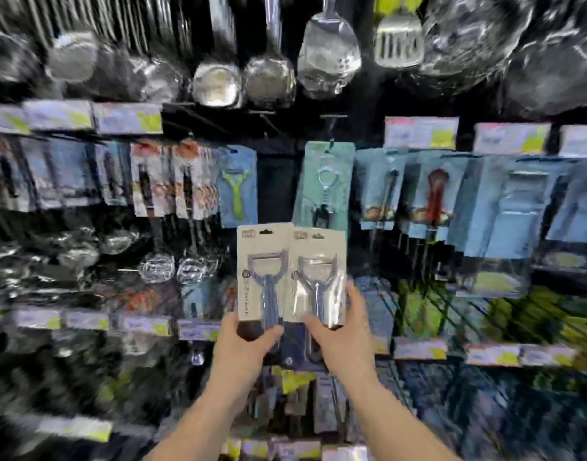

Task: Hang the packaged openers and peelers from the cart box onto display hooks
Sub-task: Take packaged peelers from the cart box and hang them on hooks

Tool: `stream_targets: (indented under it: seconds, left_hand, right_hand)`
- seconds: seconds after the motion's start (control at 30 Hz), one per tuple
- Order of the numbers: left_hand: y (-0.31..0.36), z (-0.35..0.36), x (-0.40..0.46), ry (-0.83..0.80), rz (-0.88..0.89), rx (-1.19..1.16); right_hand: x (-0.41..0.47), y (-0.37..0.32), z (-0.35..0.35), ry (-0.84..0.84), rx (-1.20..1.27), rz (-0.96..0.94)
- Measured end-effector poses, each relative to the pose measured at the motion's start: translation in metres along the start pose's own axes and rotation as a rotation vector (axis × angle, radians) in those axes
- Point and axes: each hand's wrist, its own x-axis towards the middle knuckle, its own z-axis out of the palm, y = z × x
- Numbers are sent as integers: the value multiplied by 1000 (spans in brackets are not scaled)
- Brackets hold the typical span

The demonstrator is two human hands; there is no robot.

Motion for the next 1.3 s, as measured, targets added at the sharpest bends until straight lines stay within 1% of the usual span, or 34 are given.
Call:
stream_targets:
  seconds: [0.07, 0.2, 0.33, 0.43, 0.57, 0.77, 0.97, 1.1, 1.13, 1.2, 1.27, 1.3]
  left_hand:
    - [7, -19, 17, 42, -8, -37]
    - [16, -45, 48, 129, 48, -88]
    - [17, -66, 73, 208, 90, -125]
    - [10, -76, 93, 230, 73, -133]
    - [-1, -72, 114, 228, 50, -160]
    - [-19, -57, 129, 226, 22, -185]
    - [-21, -58, 129, 241, 19, -204]
    - [-16, -57, 128, 247, 26, -208]
    - [-14, -56, 127, 245, 37, -199]
    - [-4, -50, 125, 227, 93, -206]
    - [10, -42, 122, 182, 162, -196]
    - [15, -37, 120, 157, 199, -191]
  right_hand:
    - [12, -18, 23, -26, 10, -43]
    - [41, -50, 55, -30, 23, -141]
    - [70, -81, 66, -13, 82, -230]
    - [88, -100, 68, 27, 118, -301]
    - [103, -108, 66, 29, 106, -319]
    - [110, -101, 68, 4, 74, -338]
    - [126, -91, 77, 16, 35, -271]
    - [150, -107, 87, -16, -100, -210]
    - [150, -108, 88, -7, -149, -225]
    - [139, -104, 91, 54, -210, -350]
    - [121, -93, 91, 68, -140, -472]
    - [111, -88, 90, 18, -55, -486]
